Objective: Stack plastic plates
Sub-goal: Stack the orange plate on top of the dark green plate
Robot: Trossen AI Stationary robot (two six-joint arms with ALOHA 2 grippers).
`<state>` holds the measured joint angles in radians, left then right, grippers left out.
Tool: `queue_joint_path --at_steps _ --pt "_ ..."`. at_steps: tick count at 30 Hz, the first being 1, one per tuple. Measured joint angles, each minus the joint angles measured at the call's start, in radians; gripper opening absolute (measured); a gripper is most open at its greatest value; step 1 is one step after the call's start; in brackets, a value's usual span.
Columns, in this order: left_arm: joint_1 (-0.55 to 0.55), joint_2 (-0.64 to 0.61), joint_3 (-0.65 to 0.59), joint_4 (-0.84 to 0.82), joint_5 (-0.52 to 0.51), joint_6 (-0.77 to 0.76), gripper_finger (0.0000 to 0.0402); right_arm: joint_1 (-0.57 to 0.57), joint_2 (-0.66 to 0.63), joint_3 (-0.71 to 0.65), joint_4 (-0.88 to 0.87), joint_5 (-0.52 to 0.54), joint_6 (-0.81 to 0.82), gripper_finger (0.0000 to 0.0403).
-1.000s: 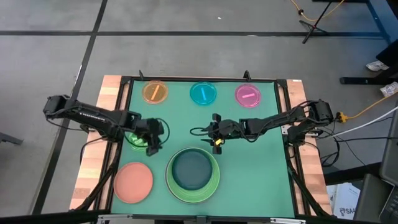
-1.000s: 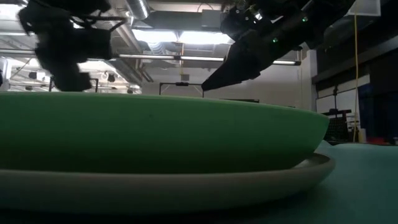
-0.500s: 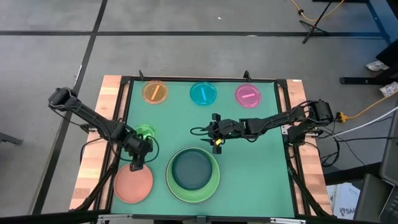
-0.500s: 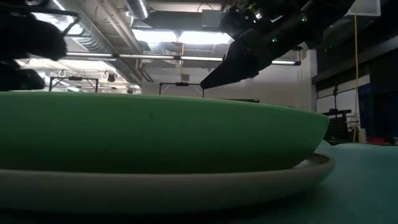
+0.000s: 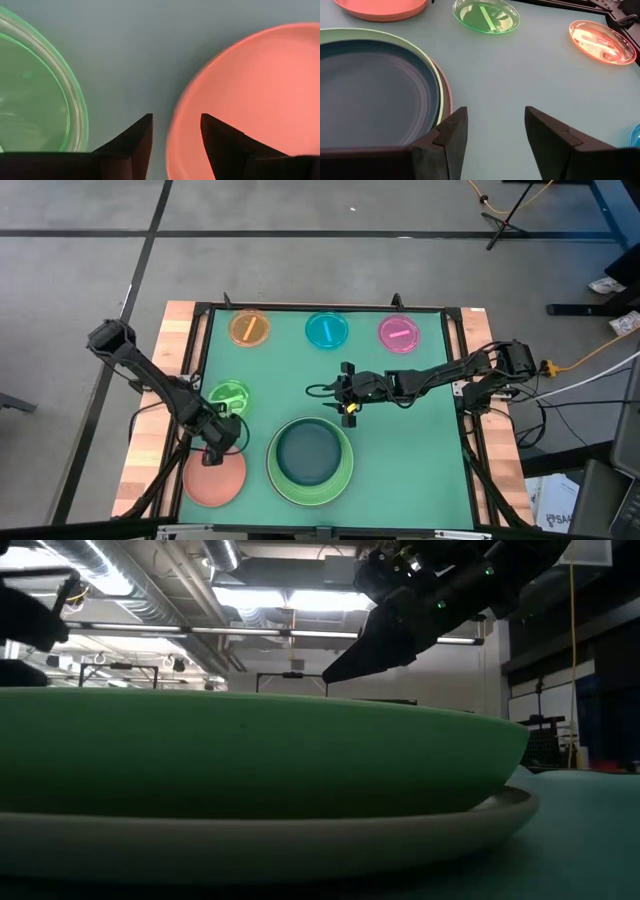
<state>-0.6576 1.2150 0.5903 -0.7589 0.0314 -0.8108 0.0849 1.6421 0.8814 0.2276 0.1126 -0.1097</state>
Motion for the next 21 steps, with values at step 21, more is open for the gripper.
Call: queue_joint_path --at_steps 21 --pt "0.005 0.155 0.003 0.043 0.025 0.019 0.0095 0.000 0.000 0.000 0.002 0.000 0.005 0.0186"
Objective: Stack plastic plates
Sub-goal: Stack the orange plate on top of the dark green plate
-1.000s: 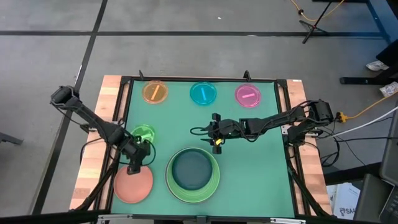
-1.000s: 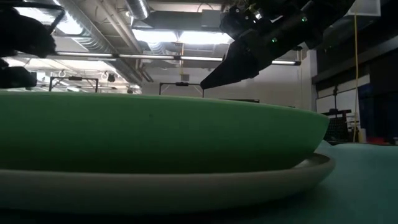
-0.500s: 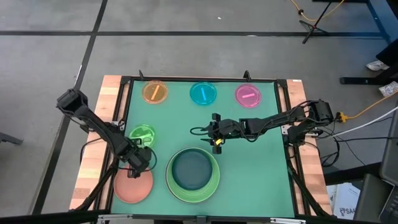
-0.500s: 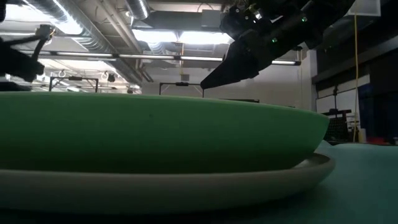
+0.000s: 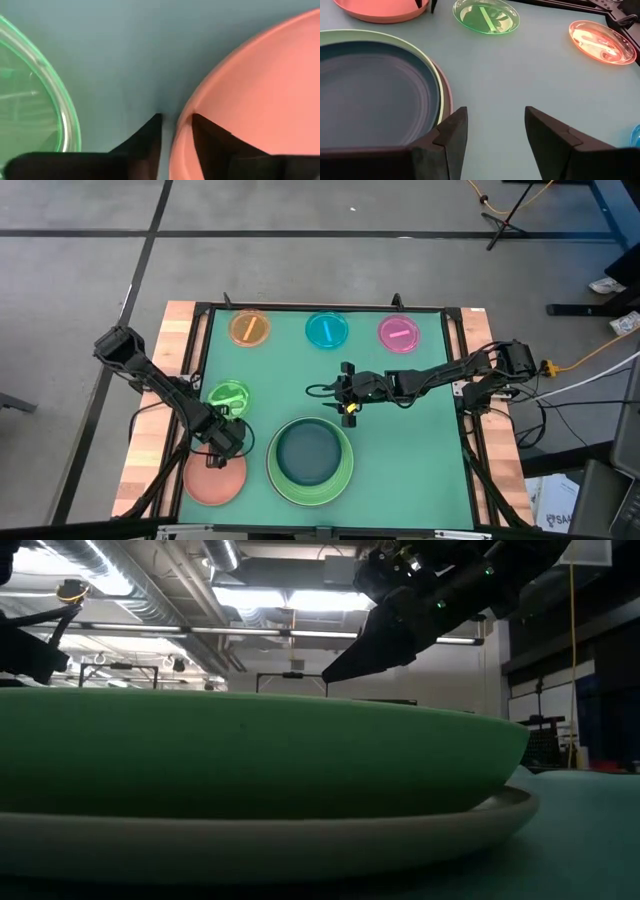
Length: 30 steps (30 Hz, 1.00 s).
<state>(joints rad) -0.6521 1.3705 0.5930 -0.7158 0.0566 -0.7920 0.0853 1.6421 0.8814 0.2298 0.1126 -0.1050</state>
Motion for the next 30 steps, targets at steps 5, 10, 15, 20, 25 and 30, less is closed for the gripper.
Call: queue_joint_path --at_steps 5,10,15,20,25,30 --pt "0.000 0.000 -0.001 0.001 0.007 0.028 0.0036 0.000 0.000 0.000 0.000 0.007 0.001 0.0186" --pt "0.000 0.000 -0.001 0.002 0.031 0.033 0.0007 0.000 0.000 0.000 -0.001 0.007 0.002 0.0186" --pt "0.000 -0.009 -0.003 0.003 0.034 0.017 0.0011 0.000 0.000 0.000 -0.001 0.008 0.003 0.0186" --pt "0.014 -0.060 -0.006 0.002 0.031 -0.003 0.0009 0.000 0.000 0.000 -0.001 0.008 0.003 0.0186" --pt "0.037 -0.120 -0.006 -0.002 0.037 -0.015 0.0008 0.000 0.000 0.000 -0.001 0.008 0.003 0.0186" --pt "0.057 -0.163 -0.006 -0.002 0.067 -0.027 0.0008 0.000 0.000 0.000 -0.001 0.008 0.003 0.0186"
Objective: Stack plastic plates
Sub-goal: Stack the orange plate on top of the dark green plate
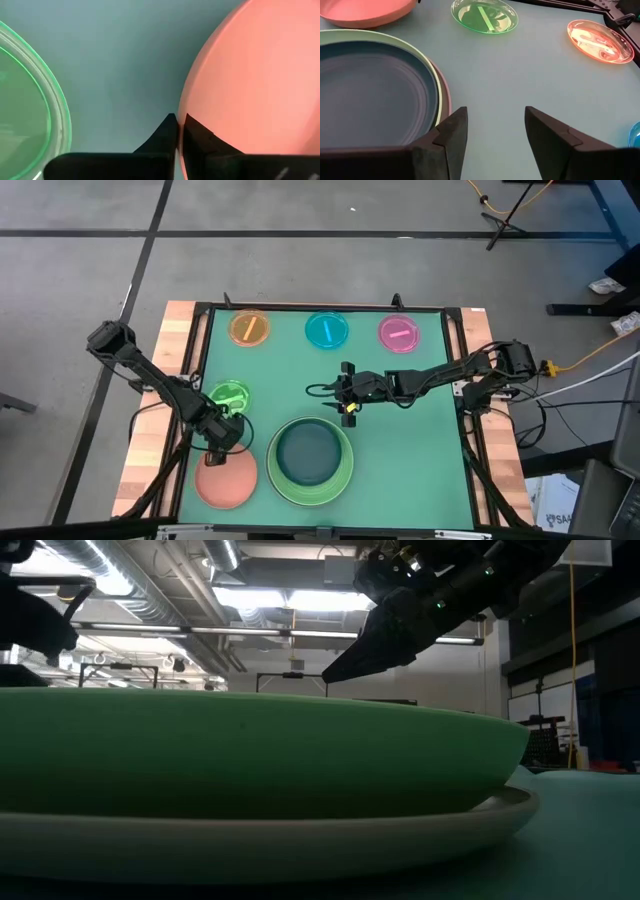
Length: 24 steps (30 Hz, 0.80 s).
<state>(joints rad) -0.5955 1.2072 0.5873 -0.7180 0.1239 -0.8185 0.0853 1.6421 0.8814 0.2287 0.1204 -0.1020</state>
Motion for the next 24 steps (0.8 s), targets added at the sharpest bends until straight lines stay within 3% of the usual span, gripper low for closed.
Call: queue_joint_path --at_steps 24 --pt "0.090 -0.109 0.002 0.192 0.078 -0.002 0.0010 0.000 0.000 0.000 -0.001 0.000 0.000 0.0186"
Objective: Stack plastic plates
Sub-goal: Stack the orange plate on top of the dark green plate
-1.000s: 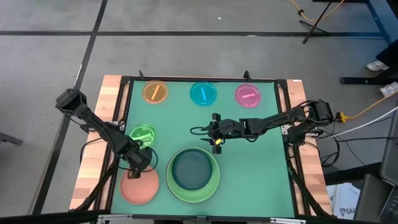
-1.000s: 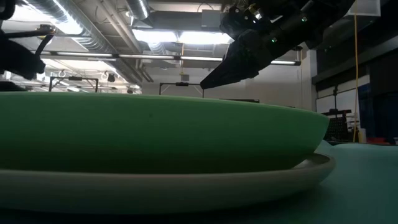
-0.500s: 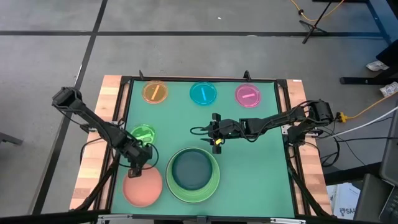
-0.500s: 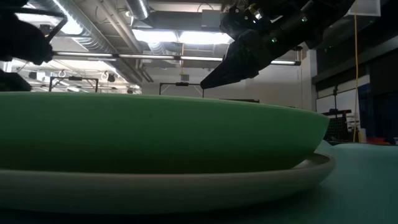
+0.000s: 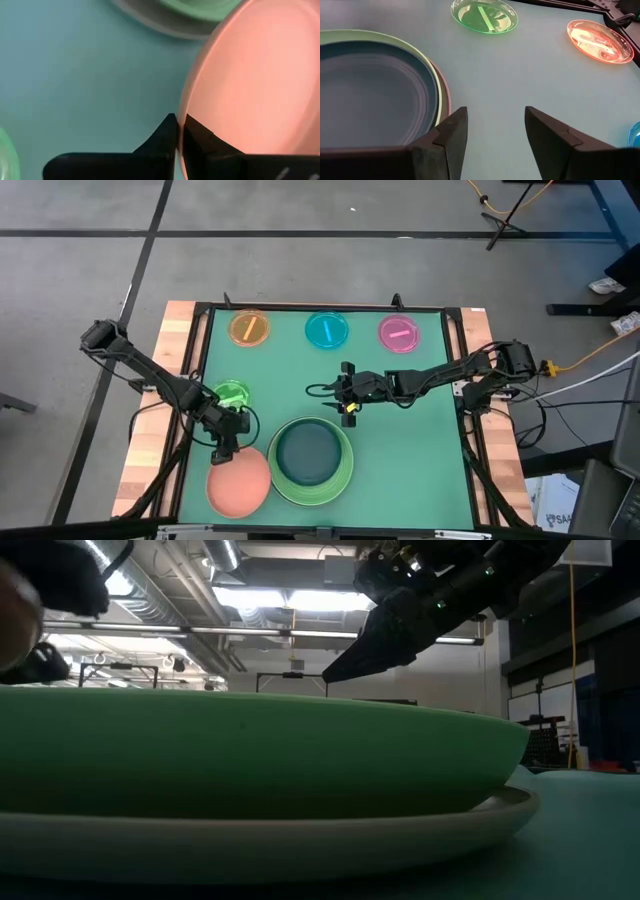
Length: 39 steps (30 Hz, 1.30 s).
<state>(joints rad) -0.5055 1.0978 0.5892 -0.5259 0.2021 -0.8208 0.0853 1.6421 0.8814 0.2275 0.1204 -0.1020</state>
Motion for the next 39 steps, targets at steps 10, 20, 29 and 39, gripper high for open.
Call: queue_joint_path --at_steps 10,20,29,39 --pt "0.045 -0.017 0.001 0.224 -0.181 0.204 0.0010 0.000 0.000 0.000 0.000 0.000 0.000 0.0186" --pt "0.155 -0.016 0.001 0.329 -0.343 0.258 0.0010 0.000 0.000 0.000 -0.001 0.000 0.000 0.0186" --pt "0.246 -0.002 0.002 0.434 -0.415 0.365 0.0011 0.000 0.000 0.000 -0.002 0.000 0.000 0.0186" --pt "0.314 0.094 0.002 0.585 -0.407 0.442 0.0011 0.000 0.000 0.000 -0.012 0.000 0.000 0.0186"
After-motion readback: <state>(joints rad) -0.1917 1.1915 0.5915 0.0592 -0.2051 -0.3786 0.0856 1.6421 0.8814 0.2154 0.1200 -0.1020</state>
